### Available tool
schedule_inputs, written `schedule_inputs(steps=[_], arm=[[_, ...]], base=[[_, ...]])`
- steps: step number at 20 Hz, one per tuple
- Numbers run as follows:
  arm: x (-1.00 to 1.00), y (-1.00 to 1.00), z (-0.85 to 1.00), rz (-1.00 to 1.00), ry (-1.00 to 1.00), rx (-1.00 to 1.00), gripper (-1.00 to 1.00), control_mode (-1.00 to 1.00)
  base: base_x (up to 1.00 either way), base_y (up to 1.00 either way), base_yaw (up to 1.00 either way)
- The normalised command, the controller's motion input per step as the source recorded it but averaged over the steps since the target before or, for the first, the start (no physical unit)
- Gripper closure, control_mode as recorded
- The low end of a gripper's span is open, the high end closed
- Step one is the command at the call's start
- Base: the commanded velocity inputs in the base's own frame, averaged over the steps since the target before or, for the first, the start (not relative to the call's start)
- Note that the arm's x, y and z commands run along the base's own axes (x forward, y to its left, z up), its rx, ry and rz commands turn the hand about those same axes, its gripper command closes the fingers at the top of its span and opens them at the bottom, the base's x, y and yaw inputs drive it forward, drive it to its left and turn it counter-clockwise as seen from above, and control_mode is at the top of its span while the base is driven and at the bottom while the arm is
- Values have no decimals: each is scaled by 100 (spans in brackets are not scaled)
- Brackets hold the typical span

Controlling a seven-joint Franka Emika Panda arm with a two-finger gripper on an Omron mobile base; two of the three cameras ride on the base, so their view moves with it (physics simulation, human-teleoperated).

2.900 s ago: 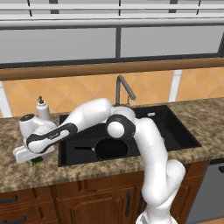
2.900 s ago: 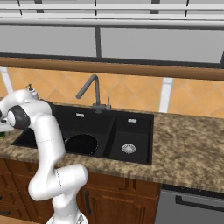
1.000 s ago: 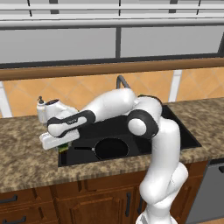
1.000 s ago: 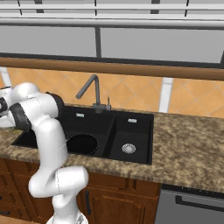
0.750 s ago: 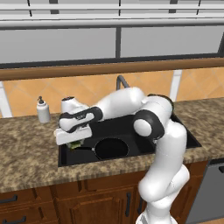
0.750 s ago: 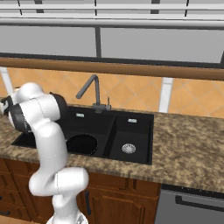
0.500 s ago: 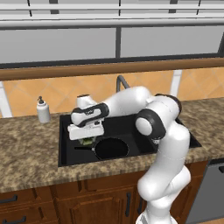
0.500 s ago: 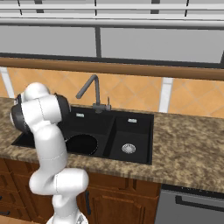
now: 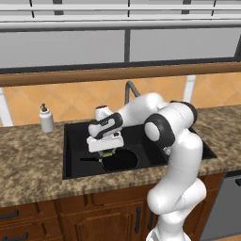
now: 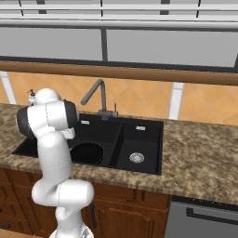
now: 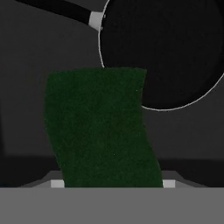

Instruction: Pick the pan and sponge and place them into the sink. Then turn on the water.

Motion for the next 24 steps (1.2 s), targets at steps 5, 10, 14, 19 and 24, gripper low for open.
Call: schedule_inputs(steps=[5, 10, 14, 19, 24], arm=[[14, 0, -42, 0, 0, 0, 100, -100], [30, -2, -49, 0, 0, 0, 100, -100], [22, 0, -39, 0, 0, 0, 100, -100], [13, 0, -26, 0, 0, 0, 100, -100], [8, 0, -18, 0, 0, 0, 100, -100]], base=[[0, 0, 0], [0, 0, 0], [0, 0, 0], [0, 0, 0], [0, 0, 0]])
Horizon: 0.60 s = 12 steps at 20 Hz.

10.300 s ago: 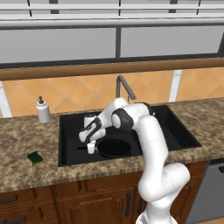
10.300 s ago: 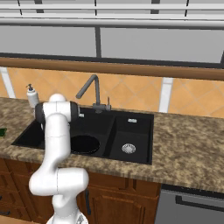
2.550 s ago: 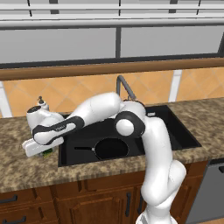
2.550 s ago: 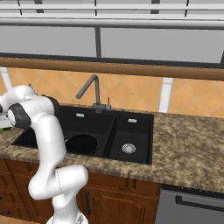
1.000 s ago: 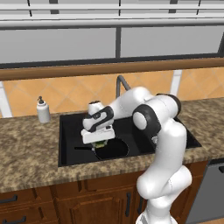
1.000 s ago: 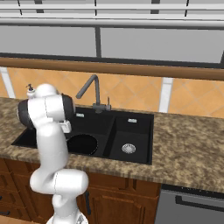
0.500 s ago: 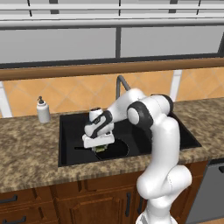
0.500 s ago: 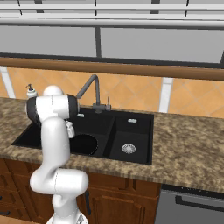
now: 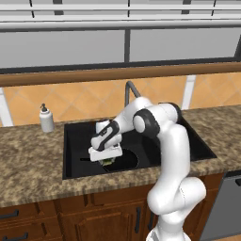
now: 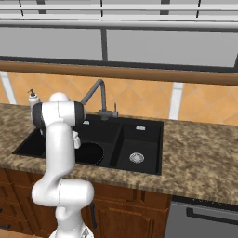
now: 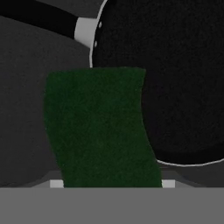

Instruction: Pick the pan and sponge and place them into the sink. Then turn on the water.

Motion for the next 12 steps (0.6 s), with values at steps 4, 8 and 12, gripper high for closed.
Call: schedule_inputs(steps=[4, 8, 12], arm=[[6, 0, -13, 0, 0, 0, 100, -100], [19, 3, -8, 0, 0, 2, -100, -100], [3, 1, -1, 0, 0, 6, -100, -100]], base=[[0, 0, 0], [0, 0, 0], [0, 0, 0]])
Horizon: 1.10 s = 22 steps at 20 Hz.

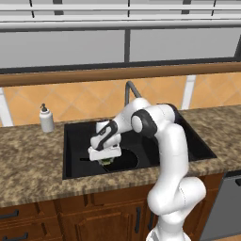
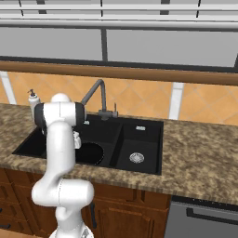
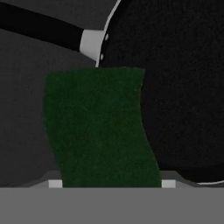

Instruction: Pick the pan and sponge and place them into the sink. Then turn on the water.

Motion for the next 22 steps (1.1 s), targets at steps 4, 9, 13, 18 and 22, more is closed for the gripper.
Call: schedule_inputs(steps=[4, 9, 13, 18, 22], arm=[[0, -3, 5, 0, 0, 7, -100, -100], [-2, 0, 28, 2, -8, 7, -100, -100], [-34, 0, 85, 4, -21, 12, -100, -100], [-60, 0, 100, 3, -27, 15, -100, -100], [-78, -4, 100, 1, -32, 16, -100, -100]], base=[[0, 0, 0], [0, 0, 0], [0, 0, 0], [0, 0, 0], [0, 0, 0]])
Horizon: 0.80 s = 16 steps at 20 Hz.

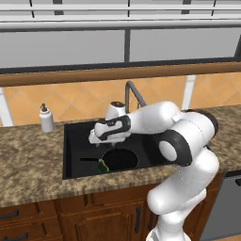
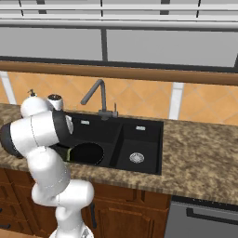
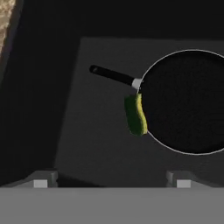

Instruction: Pick the pan and sponge and place them into the sink. Then turn on the water.

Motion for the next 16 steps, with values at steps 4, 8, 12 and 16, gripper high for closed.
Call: schedule_inputs(steps=[4, 8, 12, 16], arm=[[-62, -40, 100, 0, -29, 18, -100, -100], [-36, -81, 85, 0, -14, 18, -100, -100], [-30, -84, 56, 0, -4, 15, -100, -100], [-5, -87, 35, 0, -1, 16, -100, -100]], base=[[0, 0, 0], [0, 0, 0], [0, 0, 0], [0, 0, 0]])
